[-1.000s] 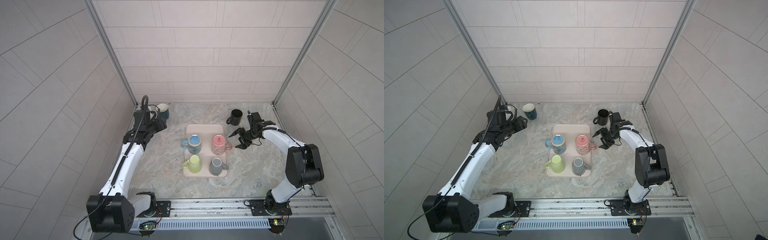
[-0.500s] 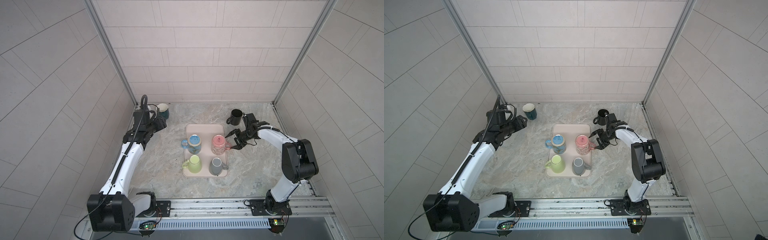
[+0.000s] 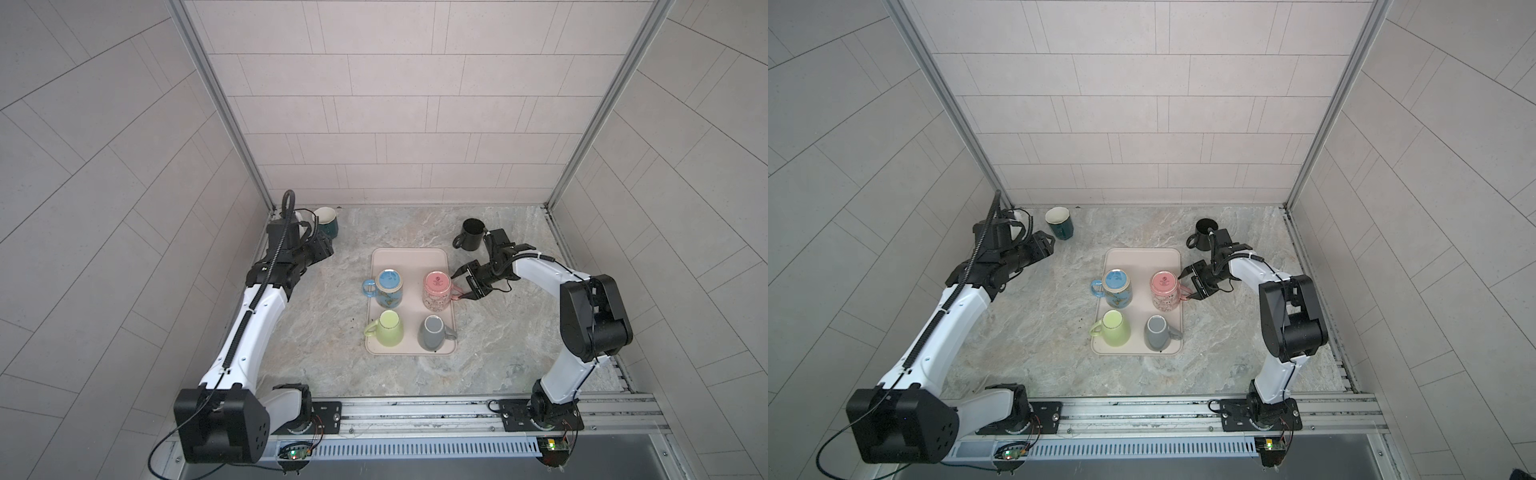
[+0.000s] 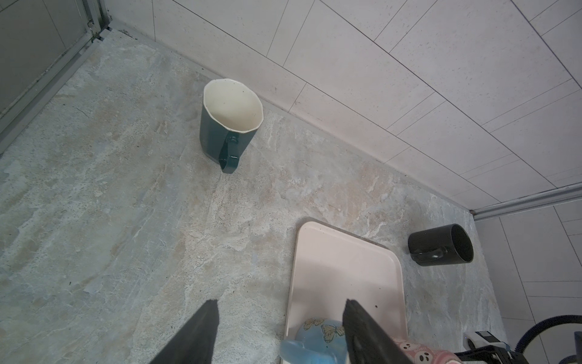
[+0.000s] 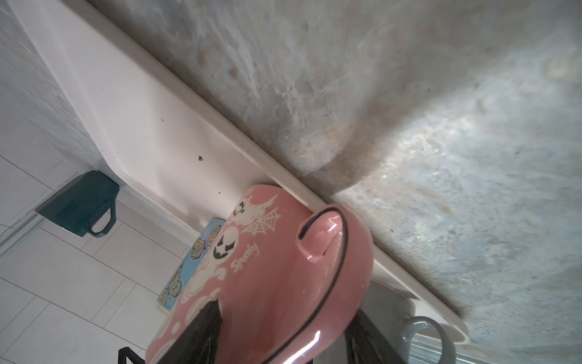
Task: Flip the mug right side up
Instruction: 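Move the right gripper down to the pink mug on the tray, then close the right gripper on the pink mug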
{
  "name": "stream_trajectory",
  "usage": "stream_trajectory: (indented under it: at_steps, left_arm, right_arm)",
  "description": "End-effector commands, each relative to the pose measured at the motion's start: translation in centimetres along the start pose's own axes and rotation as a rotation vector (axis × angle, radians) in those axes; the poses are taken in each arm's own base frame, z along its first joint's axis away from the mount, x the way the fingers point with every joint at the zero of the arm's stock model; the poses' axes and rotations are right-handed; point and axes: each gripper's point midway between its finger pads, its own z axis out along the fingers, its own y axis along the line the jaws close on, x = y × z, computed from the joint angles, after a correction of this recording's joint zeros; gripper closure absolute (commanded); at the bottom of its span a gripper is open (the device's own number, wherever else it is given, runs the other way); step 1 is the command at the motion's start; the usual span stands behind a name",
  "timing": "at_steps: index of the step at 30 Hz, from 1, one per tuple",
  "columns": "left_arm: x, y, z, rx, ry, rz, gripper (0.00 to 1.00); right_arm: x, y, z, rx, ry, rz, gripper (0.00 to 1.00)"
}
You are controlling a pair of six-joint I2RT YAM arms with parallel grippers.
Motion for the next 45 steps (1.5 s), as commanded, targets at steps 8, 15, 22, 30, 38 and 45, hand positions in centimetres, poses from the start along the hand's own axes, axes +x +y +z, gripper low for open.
stream_trajectory:
  at_steps: [8, 15, 22, 30, 38, 45]
  left_arm:
    - [-0.3, 0.2, -0.1, -0.001, -0.022, -0.003, 0.31]
    - [-0.2, 0.3, -0.1, -0.004, -0.023, -0.002, 0.31]
    - [-0.2, 0.5, -0.2, -0.011, -0.028, 0.001, 0.31]
    - [-0.3, 0.5, -0.2, -0.014, -0.03, 0.004, 0.31]
    - [-0.2, 0.6, -0.2, -0.017, -0.029, 0.003, 0.31]
    - [-0.2, 0.7, -0.2, -0.021, -0.029, 0.003, 0.31]
  right_arm:
    - [0.1, -0.5, 1.3, 0.04, 0.034, 0.045, 0.38]
    - [0.9, -0.4, 2.0, 0.049, 0.063, 0.04, 0.38]
    - [0.8, -0.4, 2.3, 0.05, 0.068, 0.044, 0.42]
    - [0.4, 0.2, 2.5, 0.045, 0.065, 0.038, 0.49]
    - [0.2, 0.2, 2.8, 0.044, 0.06, 0.039, 0.56]
    - [0.0, 0.3, 3.0, 0.036, 0.053, 0.041, 0.64]
